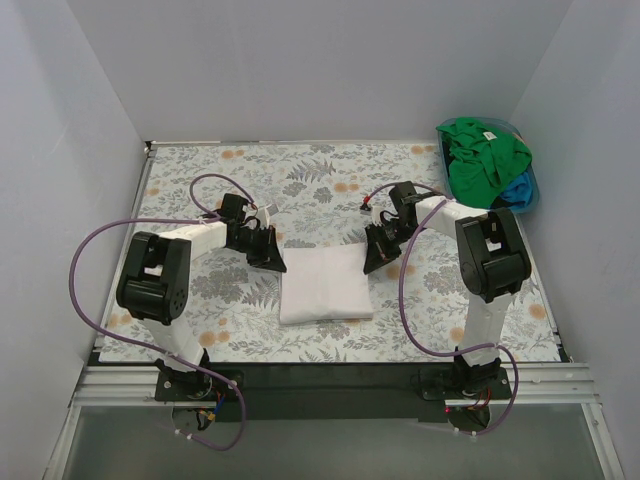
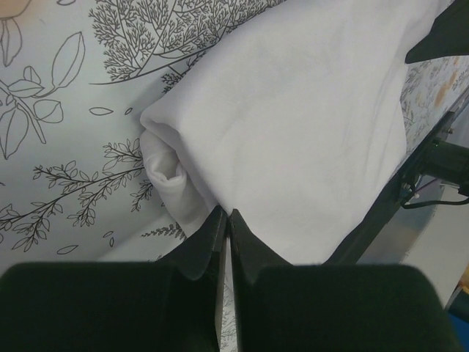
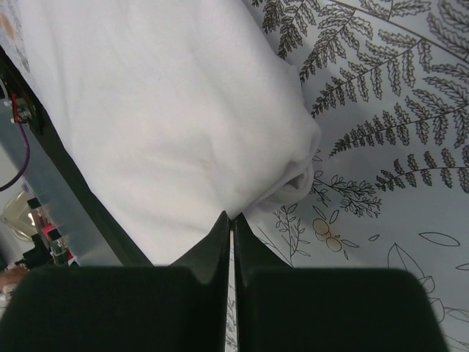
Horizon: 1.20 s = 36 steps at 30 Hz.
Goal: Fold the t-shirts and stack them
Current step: Fold the tshirt
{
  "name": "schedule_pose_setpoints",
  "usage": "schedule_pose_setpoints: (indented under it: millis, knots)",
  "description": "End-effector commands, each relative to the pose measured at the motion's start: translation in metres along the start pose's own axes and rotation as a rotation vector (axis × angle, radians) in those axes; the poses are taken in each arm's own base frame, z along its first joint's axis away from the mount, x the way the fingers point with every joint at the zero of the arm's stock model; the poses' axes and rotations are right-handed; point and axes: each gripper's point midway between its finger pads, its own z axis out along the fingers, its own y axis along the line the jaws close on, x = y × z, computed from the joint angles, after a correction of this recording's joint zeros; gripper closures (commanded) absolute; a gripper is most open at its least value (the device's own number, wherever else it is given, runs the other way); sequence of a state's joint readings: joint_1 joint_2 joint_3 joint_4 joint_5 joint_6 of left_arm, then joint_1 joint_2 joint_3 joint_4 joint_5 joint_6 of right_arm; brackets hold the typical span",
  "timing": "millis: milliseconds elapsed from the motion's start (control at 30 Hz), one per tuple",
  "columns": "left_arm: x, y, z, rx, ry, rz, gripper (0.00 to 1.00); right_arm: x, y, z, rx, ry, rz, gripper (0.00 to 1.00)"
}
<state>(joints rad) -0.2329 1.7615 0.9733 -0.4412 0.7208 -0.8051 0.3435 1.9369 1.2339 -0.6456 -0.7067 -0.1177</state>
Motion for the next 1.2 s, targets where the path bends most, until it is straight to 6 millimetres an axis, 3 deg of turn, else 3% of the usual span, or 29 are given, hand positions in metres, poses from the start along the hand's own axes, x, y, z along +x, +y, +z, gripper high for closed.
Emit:
schedule_pose_setpoints:
  millis: [0,167,333,600,700,800,867,900,1000,1033,1167]
  knots:
    - [-0.01,-0.012,-0.014,-0.011,-0.045,0.054,0.99,-0.008,0.005,-0.002,-0.007,-0.021,-0.026,0.99]
    - [-0.001,-0.008,-0.021,-0.046,-0.039,0.07,1.0,-0.006,0.009,-0.007,0.009,-0.037,-0.042,0.99]
    - [0.001,0.008,-0.026,-0.113,-0.048,0.063,1.0,0.003,0.002,-0.01,0.06,-0.04,-0.041,0.99]
    - [0.006,0.042,-0.013,-0.194,-0.02,0.033,1.0,0.006,-0.01,-0.006,0.103,-0.034,-0.033,0.99]
    - [0.001,0.032,-0.009,-0.132,-0.017,0.028,1.0,0.003,-0.005,-0.003,0.063,-0.032,-0.03,0.99]
    - [-0.009,0.013,-0.012,-0.051,-0.039,0.052,0.84,-0.003,0.005,-0.004,0.011,-0.039,-0.044,0.99]
    - [-0.013,-0.001,-0.018,-0.003,-0.051,0.075,0.76,-0.008,0.015,-0.01,-0.014,-0.055,-0.067,0.87]
    - [-0.017,-0.011,-0.027,0.016,-0.075,0.106,0.74,-0.01,0.019,-0.015,-0.019,-0.066,-0.083,0.76]
    - [-0.022,-0.04,-0.052,0.08,-0.146,0.183,0.66,-0.019,0.037,-0.037,-0.008,-0.128,-0.152,0.61]
    - [-0.02,-0.045,-0.056,0.093,-0.157,0.198,0.64,-0.024,0.044,-0.049,0.007,-0.166,-0.194,0.59]
    - [-0.017,-0.074,-0.068,0.196,-0.199,0.202,0.6,-0.036,0.073,-0.067,-0.062,-0.255,-0.27,0.58]
